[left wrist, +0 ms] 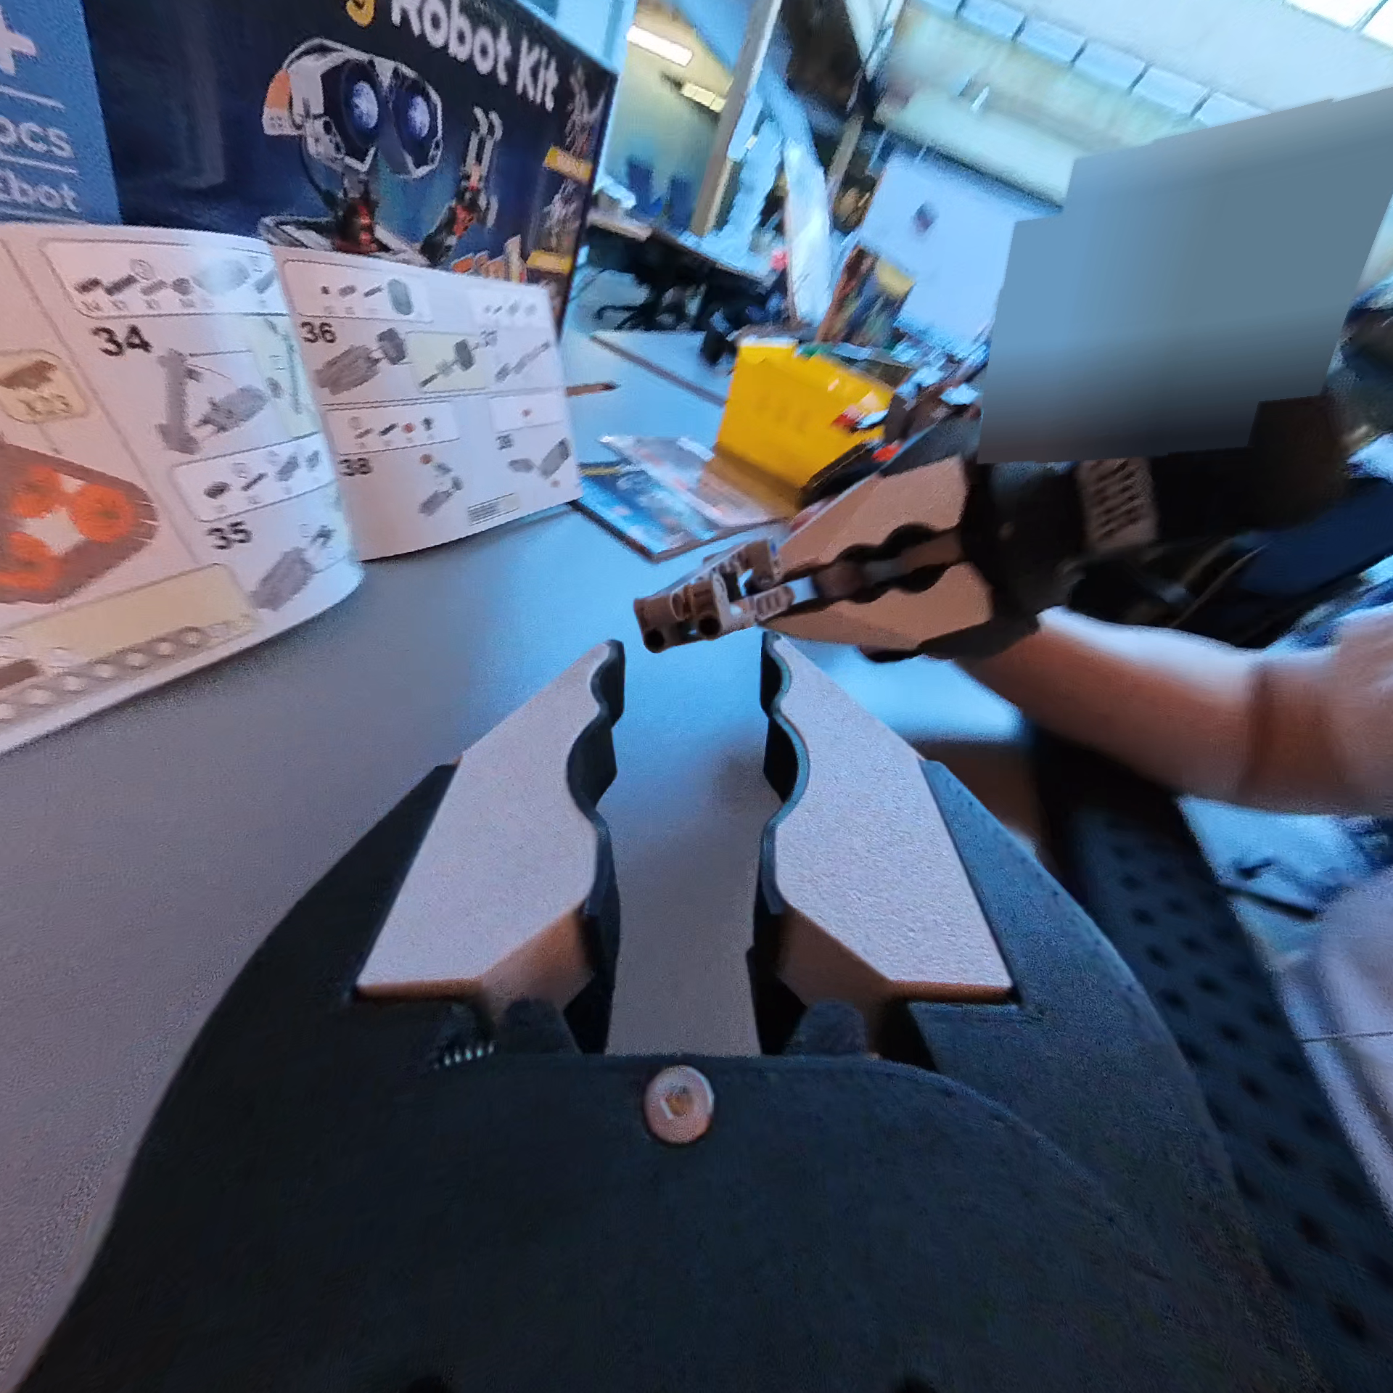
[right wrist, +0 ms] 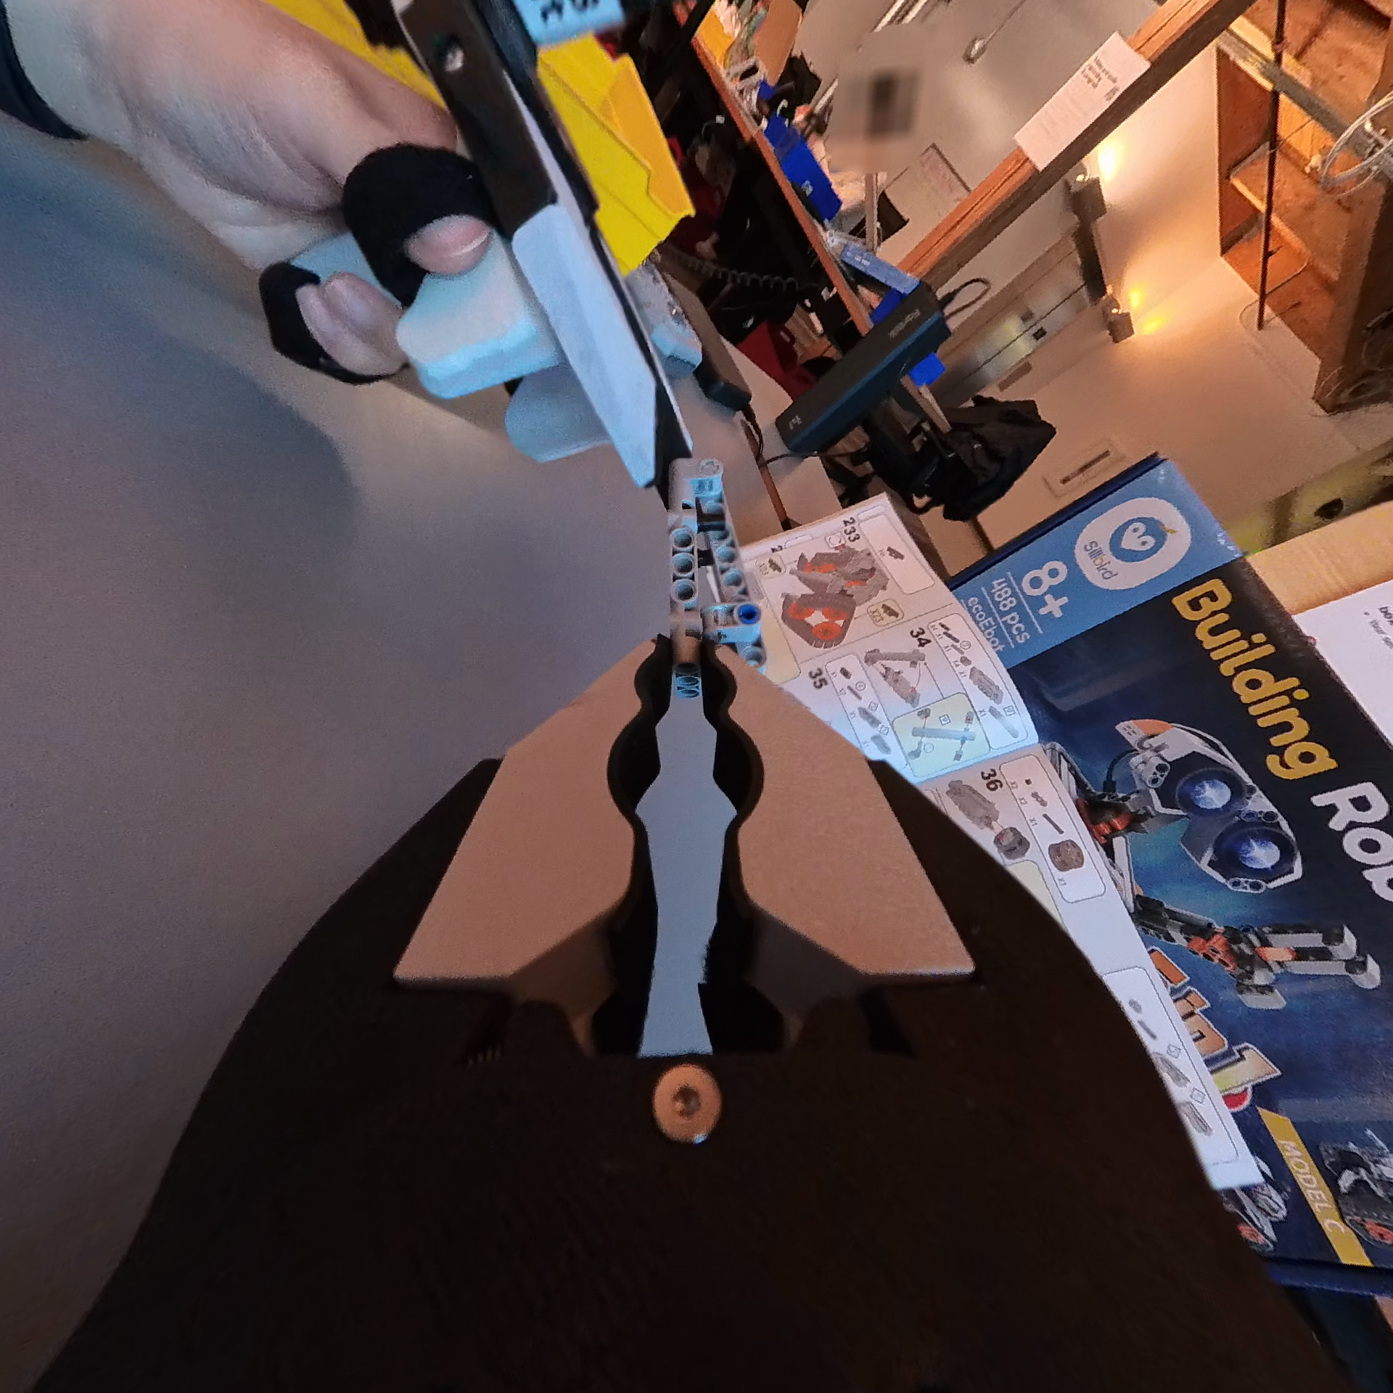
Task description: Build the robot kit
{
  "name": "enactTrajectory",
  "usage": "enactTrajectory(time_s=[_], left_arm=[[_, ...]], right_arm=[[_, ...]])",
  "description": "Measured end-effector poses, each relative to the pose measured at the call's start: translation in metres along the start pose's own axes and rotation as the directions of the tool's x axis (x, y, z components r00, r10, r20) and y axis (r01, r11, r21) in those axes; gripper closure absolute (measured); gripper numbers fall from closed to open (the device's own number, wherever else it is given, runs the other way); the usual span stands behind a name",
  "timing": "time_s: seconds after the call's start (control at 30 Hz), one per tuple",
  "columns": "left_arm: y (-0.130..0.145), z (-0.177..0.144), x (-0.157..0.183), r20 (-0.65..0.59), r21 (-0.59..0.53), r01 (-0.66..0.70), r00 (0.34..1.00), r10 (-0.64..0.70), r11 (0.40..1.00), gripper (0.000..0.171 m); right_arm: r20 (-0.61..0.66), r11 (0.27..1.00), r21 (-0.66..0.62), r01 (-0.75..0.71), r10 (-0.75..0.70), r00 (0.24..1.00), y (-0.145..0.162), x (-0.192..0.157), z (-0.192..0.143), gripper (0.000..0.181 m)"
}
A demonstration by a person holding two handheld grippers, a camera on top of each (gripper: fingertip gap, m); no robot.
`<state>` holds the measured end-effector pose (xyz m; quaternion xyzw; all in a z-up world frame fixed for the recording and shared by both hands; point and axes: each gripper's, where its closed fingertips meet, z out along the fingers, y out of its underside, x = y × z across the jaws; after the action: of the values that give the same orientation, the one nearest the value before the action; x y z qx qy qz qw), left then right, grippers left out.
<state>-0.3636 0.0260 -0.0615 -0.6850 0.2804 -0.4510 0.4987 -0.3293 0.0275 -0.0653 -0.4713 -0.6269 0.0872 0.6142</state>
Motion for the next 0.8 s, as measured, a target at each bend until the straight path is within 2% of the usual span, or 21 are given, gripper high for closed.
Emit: enactTrajectory(time_s=[0.1, 0.2, 0.3, 0.4, 0.53, 0.8], left_arm=[[-0.01, -0.004, 0.007, -0.107, 0.059, 0.124, 0.987, -0.117, 0.991, 0.139], [-0.016, -0.005, 0.021, -0.214, 0.077, 0.179, 0.964, -0.159, 0.981, 0.135], [-0.013, -0.003, 0.018, -0.197, 0.07, 0.203, 0.963, -0.186, 0.977, 0.149], [-0.012, -0.003, 0.017, -0.219, 0.07, 0.249, 0.949, -0.229, 0.966, 0.15], [-0.008, -0.002, 0.015, -0.195, 0.059, 0.19, 0.965, -0.176, 0.98, 0.15], [-0.007, -0.002, 0.015, -0.186, 0.054, 0.176, 0.969, -0.163, 0.983, 0.149]], right_arm=[[-0.011, 0.999, 0.042, 0.001, 0.0, 1.0, -0.006, 0.002, -0.003, 0.175], [-0.015, 0.996, 0.074, 0.042, -0.041, 0.999, -0.012, 0.0, -0.005, 0.175], [-0.017, 0.994, 0.078, 0.076, -0.075, 0.997, -0.014, -0.003, -0.006, 0.175], [-0.019, 0.993, 0.076, 0.086, -0.085, 0.996, -0.014, -0.004, -0.006, 0.175], [-0.022, 0.993, 0.048, 0.105, -0.104, 0.994, -0.009, -0.005, -0.004, 0.174], [-0.026, 0.992, 0.04, 0.117, -0.116, 0.993, -0.008, -0.006, -0.003, 0.174]])
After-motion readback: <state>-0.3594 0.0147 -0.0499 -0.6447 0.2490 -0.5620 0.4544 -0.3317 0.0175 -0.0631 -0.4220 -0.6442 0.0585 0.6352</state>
